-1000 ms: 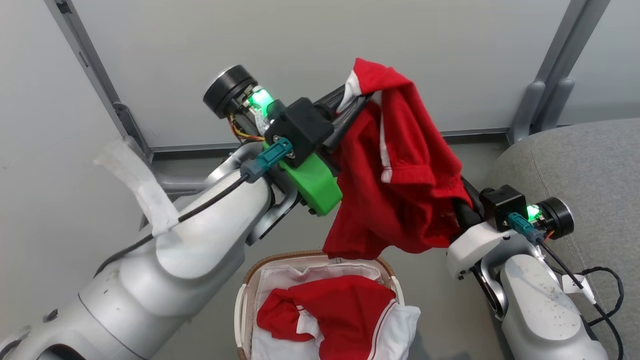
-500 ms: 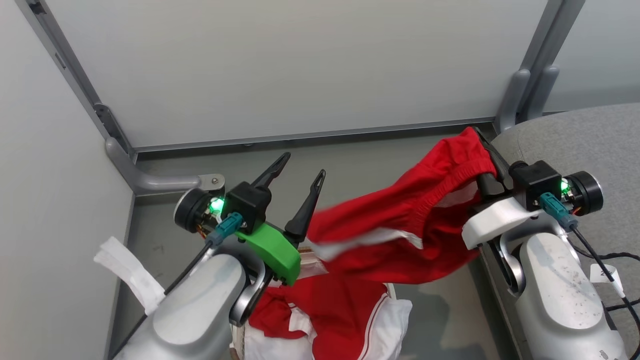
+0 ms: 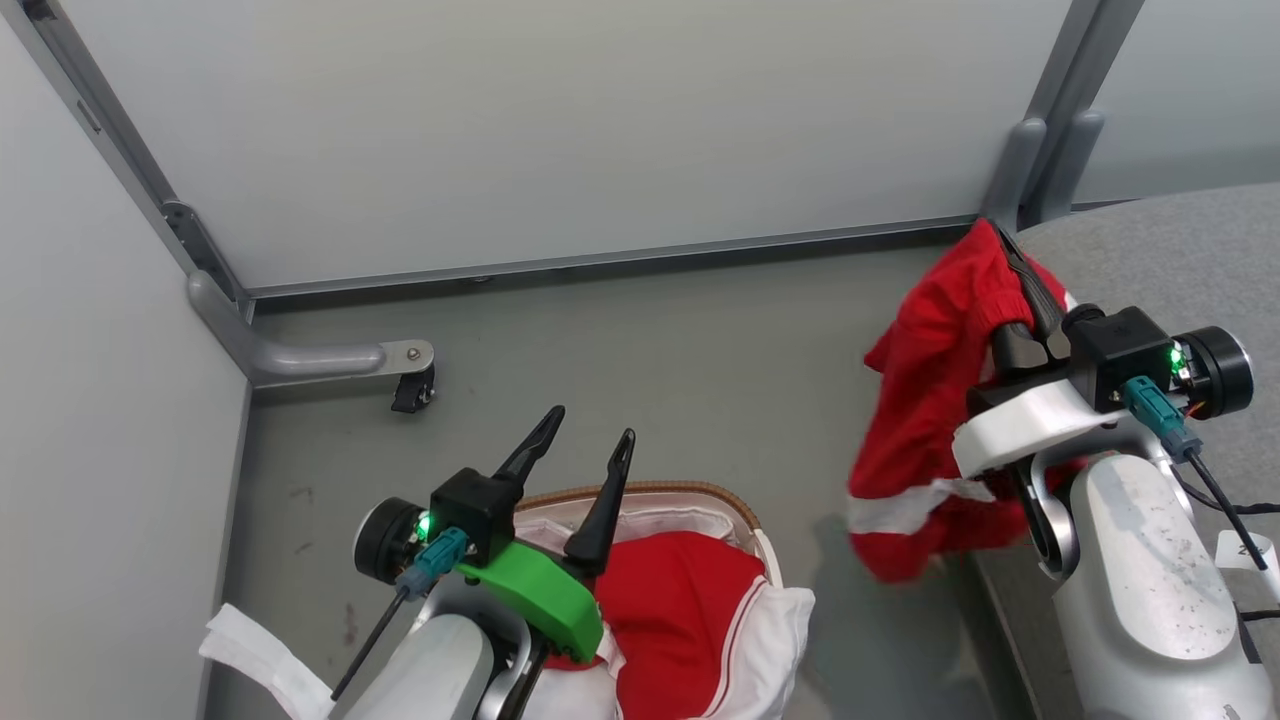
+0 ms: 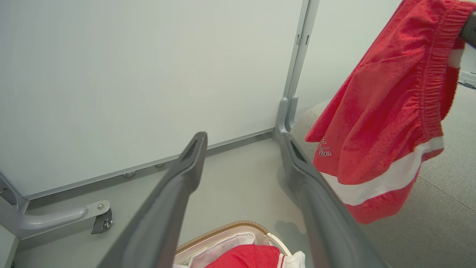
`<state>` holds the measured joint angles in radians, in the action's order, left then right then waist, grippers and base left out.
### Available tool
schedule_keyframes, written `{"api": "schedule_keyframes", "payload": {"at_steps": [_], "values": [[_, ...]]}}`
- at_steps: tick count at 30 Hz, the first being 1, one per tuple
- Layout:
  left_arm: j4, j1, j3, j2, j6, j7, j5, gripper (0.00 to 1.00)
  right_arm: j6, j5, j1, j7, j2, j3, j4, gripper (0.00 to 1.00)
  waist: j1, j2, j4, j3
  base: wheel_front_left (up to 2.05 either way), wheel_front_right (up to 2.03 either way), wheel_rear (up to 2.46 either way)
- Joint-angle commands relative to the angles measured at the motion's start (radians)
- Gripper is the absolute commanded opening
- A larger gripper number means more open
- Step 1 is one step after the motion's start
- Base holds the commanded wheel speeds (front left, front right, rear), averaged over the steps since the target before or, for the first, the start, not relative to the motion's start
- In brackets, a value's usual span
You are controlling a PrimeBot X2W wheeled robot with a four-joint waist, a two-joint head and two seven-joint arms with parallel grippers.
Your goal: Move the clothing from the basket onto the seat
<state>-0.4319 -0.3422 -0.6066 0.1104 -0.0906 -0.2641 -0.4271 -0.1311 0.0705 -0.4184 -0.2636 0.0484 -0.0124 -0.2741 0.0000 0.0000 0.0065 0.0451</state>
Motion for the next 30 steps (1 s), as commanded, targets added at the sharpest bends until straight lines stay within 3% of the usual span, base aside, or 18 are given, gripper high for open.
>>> {"api": "schedule_keyframes", "payload": {"at_steps": [1,9,14,30], "values": [[-0.003,0.021,0.019,-0.004,-0.008,0.000,0.014,1.00,0.001,0.000,0.017,-0.002,0.004,-0.002,0.004,0.00,0.0000,0.0000,-0.003,0.004,0.00,0.00,0.00],[0.009,0.053,0.092,-0.035,-0.028,0.000,0.081,1.00,0.001,0.013,-0.017,-0.002,0.004,-0.007,0.000,0.00,0.0000,0.0000,-0.027,0.038,0.00,0.00,0.00],[0.024,0.057,0.108,-0.050,-0.035,0.000,0.104,1.00,0.001,0.039,-0.040,-0.002,0.004,-0.023,0.017,0.00,0.0000,0.0000,-0.078,0.073,0.00,0.00,0.00],[0.030,0.023,0.050,-0.058,-0.042,0.000,0.121,1.00,0.001,0.072,-0.028,-0.002,0.003,-0.071,0.056,0.00,0.0000,0.0000,-0.402,0.154,0.00,0.00,0.00]]}}
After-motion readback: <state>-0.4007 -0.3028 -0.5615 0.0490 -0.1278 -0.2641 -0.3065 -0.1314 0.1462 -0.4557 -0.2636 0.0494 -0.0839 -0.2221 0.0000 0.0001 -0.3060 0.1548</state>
